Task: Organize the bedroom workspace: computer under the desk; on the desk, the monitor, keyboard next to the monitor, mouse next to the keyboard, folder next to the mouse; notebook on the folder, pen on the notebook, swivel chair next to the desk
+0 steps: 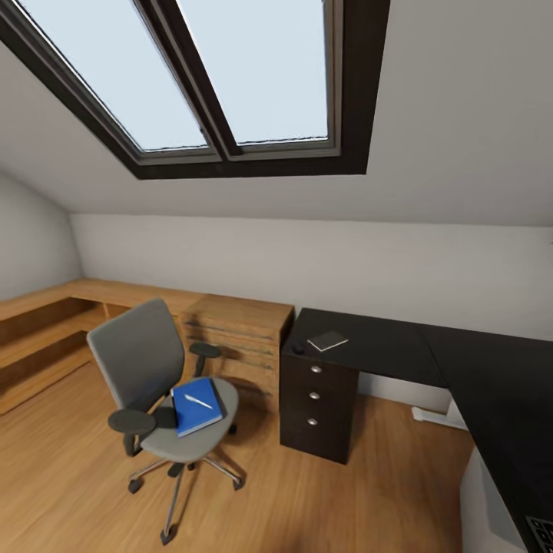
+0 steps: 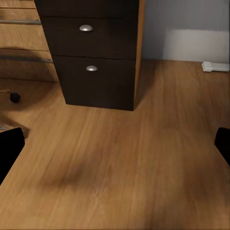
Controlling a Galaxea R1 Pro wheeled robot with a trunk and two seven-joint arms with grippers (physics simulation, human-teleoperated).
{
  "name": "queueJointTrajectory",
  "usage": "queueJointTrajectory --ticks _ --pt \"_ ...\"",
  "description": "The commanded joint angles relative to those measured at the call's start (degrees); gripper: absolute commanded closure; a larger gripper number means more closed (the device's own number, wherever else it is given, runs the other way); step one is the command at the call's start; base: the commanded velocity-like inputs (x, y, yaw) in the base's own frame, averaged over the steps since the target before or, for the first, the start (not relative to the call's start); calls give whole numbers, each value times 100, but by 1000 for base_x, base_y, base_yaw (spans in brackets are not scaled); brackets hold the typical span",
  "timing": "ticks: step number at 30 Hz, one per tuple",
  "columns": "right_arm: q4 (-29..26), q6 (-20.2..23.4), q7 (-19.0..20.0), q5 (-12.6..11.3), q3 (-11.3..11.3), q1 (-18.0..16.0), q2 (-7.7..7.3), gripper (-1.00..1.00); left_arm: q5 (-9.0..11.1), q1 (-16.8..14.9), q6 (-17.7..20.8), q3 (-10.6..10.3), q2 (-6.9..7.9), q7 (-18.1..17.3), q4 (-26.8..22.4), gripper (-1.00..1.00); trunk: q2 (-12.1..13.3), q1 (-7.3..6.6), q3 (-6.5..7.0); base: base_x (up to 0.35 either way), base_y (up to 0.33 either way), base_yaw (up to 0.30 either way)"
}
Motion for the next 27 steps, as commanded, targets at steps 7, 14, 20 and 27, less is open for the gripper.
queueJointTrajectory --ticks 7,14,20,27 --pt "12 -15 -42 -8 46 -8 3 -100 4 -4 -13 -12 0 18 1 -100 276 -150 132 334 0 -211" --pt "11 -15 -42 -4 50 -8 3 -100 4 -4 -6 -12 0 18 3 -100 557 -304 273 334 0 -246" --pt "18 -15 -41 -1 51 -8 6 -100 4 -4 -5 -12 0 18 1 -100 678 -370 330 334 0 -92" --pt "20 412 -42 1 51 -8 12 -100 4 -4 3 -12 -8 18 1 -100 678 -370 330 335 0 -6"
